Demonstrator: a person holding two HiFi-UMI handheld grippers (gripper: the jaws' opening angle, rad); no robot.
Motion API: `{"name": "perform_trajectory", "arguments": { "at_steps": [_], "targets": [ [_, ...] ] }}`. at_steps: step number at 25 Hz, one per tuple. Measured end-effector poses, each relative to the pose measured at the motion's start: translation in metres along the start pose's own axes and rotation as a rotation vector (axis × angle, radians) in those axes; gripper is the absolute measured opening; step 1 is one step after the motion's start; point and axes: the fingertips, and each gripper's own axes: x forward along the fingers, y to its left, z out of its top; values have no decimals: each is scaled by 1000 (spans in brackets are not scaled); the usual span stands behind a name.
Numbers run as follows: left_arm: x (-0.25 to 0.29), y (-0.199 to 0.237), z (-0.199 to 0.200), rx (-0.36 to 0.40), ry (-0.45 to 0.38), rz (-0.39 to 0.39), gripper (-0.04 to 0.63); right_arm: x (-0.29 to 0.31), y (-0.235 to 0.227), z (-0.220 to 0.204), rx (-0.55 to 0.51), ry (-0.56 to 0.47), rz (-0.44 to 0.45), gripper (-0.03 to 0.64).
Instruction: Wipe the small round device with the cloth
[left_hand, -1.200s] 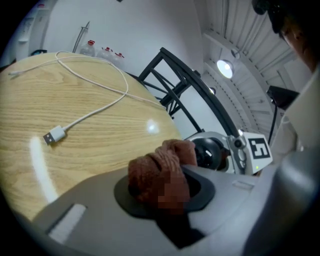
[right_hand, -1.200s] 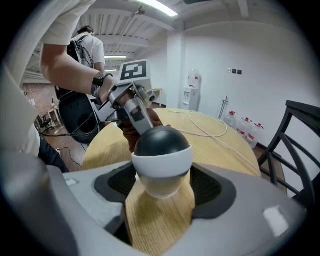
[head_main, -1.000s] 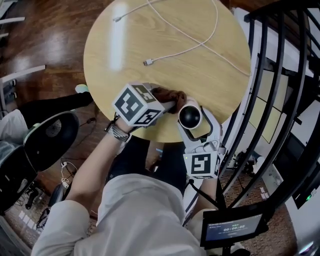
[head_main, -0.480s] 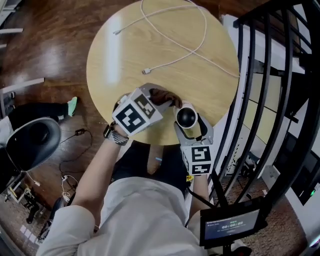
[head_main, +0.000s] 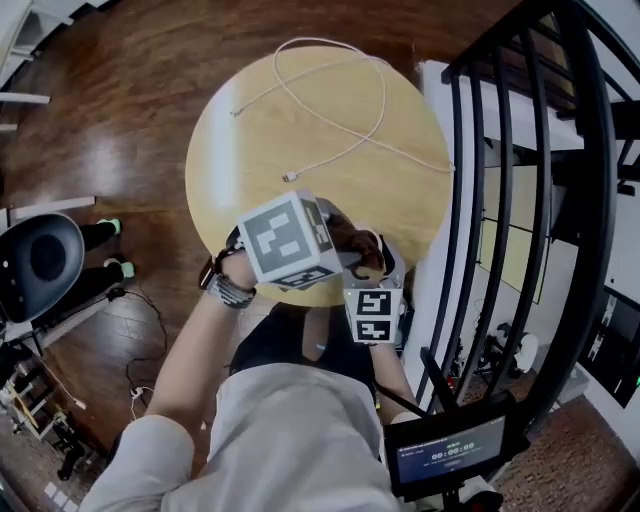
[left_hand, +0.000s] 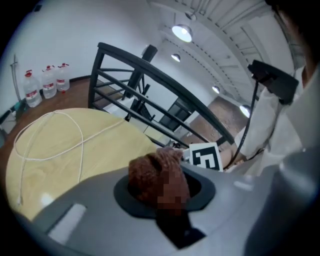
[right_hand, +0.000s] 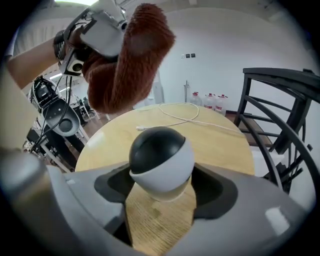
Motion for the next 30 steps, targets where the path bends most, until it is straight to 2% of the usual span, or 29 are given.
{"name": "perform_trajectory", "arguments": {
  "at_steps": [10, 16, 20, 30],
  "targets": [
    [32, 18, -11, -41, 81, -31, 85, -11, 16, 5, -68, -21, 28, 342],
    [31, 19, -10, -24, 118, -28, 84, -14, 22, 4, -88, -18, 45, 342],
    [30, 22, -12, -33, 119, -21, 84, -16, 25, 4, -128, -4, 62, 342],
    [22, 39, -25, -116, 91, 11, 84, -23, 33, 8, -207, -9, 111, 342]
  ]
}}
